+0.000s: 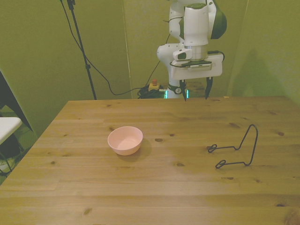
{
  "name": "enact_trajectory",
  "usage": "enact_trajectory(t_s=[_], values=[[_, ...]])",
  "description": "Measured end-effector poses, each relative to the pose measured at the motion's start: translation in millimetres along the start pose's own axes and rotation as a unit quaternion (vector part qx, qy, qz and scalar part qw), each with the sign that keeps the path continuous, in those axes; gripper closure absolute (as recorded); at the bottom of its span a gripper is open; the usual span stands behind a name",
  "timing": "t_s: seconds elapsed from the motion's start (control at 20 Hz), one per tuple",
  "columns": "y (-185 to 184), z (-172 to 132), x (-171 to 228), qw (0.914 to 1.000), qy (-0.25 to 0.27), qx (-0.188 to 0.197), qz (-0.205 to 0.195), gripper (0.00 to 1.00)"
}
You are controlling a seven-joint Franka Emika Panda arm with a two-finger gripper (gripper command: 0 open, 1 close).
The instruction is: Load the bowl
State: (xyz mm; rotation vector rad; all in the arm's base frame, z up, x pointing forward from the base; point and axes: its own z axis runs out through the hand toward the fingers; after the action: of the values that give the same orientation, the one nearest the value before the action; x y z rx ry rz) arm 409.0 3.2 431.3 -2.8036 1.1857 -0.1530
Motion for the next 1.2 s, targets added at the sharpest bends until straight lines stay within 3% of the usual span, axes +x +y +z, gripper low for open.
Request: enact_trajectory(t_s=[0.25, 0.6, 0.9, 1.2], values=[[-2, -16, 23, 0.9993, 0.034, -0.012, -0.011, 0.00], [27, -34, 119, 0.9940, 0.105, -0.021, 0.024, 0.00], [45, -21, 185, 0.9912, 0.126, -0.021, 0.032, 0.00], [49, 9, 225, 0.9913, 0.120, -0.034, 0.041, 0.00]])
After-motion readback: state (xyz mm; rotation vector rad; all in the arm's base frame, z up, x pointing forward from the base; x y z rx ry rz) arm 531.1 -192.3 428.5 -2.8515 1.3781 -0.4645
